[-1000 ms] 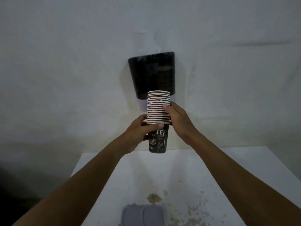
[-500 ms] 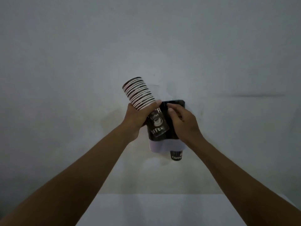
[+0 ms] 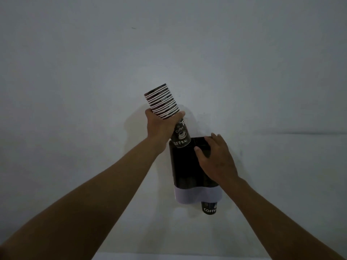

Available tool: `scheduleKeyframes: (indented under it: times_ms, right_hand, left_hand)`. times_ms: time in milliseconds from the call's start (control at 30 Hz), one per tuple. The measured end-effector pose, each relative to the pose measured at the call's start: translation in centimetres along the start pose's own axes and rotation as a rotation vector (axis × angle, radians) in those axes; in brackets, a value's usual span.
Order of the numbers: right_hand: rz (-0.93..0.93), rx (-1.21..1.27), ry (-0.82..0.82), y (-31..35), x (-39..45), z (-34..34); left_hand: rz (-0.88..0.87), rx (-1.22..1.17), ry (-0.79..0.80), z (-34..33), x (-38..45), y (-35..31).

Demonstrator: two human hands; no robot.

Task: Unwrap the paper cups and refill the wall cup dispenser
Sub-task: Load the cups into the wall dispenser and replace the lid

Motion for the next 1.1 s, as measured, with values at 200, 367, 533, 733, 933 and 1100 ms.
scheduleKeyframes:
  times_ms: [200, 367, 533, 733, 933, 1100]
  right_hand:
    - [0.034, 0.009, -0.048, -1.8, -0.5, -0.2]
    - [0.044, 0.035, -0.065, -2.7, -0.2, 0.1]
    - [0.067, 0.038, -0.086, -3.3, 0.0, 0.2]
    - [0.1, 0.087, -0.119, -3.0, -0.4, 0.1]
    - [0.099, 0.116, -0.122, -3.0, -0.5, 0.2]
    - [0.099, 0.115, -0.116, -3.0, -0.5, 0.2]
  left_hand:
    - [-0.232, 0.23, -0.034, -2.1, -0.1, 0.1]
    - [-0.334, 0.397, 0.043, -4.7, -0.4, 1.4]
    - [-0.353, 0.575, 0.049, -5.4, -1.1, 2.7]
    - [-0.185, 0.674, -0.034, -3.3, -0.9, 5.0]
    - [-0.1, 0.726, -0.018, -3.1, -1.4, 6.0]
    - [-0.115, 0.695, 0.007, -3.5, -1.9, 6.3]
Point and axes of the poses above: each hand's wrist, its own x-axis towards the middle knuckle, its own z-axis out of the back of the hand, y = z × x, the point moved 10 cm from there along x, towards the middle knuckle, and after that the axes turned 14 degrees about x, right-handed, at the moved point
